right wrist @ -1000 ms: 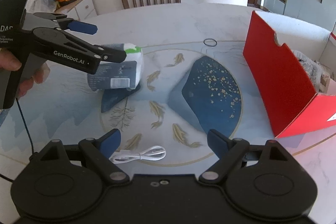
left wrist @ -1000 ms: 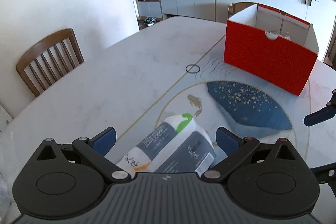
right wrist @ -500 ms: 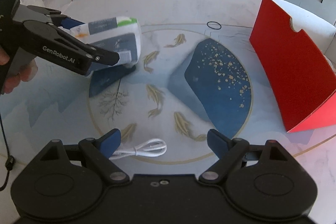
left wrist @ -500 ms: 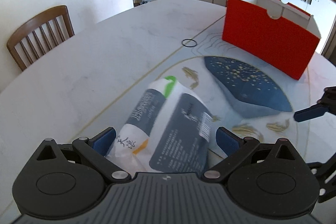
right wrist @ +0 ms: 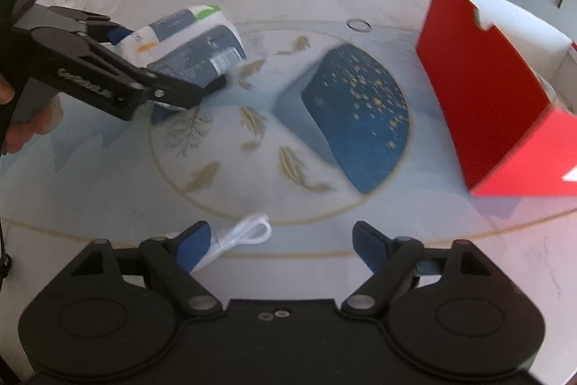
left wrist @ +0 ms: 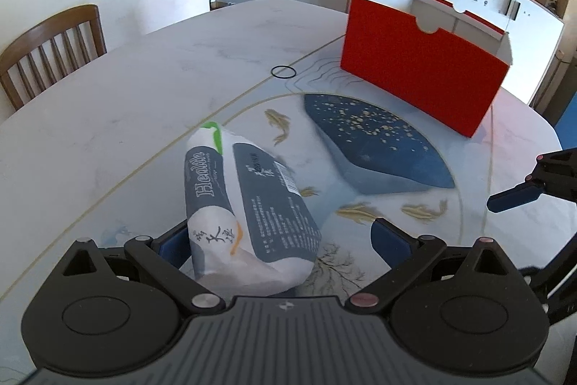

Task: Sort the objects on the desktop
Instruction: 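Grasp the white-and-blue bread bag with the left tool while the right tool grasps the white cable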

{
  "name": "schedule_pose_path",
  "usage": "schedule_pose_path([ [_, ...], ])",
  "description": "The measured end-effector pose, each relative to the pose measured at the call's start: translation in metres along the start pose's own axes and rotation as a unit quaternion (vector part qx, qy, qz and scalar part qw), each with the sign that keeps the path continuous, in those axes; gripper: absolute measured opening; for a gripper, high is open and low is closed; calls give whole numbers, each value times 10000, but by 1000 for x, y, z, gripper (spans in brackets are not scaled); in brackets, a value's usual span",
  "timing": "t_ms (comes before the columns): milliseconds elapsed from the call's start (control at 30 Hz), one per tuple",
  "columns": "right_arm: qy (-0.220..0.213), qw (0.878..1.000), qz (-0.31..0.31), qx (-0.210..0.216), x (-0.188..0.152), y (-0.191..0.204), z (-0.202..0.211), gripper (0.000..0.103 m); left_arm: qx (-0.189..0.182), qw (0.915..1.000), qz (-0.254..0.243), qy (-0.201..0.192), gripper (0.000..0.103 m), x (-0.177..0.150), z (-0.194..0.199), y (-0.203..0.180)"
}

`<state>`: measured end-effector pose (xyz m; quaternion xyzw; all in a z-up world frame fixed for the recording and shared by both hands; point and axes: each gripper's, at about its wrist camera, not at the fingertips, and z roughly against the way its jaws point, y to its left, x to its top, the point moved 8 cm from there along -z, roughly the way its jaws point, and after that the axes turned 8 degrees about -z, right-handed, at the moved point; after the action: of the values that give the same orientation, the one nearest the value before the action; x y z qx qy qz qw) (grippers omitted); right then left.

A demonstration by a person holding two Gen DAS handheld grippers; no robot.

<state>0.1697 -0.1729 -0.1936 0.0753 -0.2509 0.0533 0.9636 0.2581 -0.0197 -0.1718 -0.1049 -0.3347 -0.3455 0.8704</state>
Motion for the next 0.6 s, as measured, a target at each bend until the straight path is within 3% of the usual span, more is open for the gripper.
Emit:
schedule_pose_path([
  [367,232,9984,-376,362,1,21,-7,72,239,9988,419,66,101,0,-7,17],
  [600,130,9983,-284,499,9,31,-12,52,298,9982,465,218,75,-4,-13,17],
])
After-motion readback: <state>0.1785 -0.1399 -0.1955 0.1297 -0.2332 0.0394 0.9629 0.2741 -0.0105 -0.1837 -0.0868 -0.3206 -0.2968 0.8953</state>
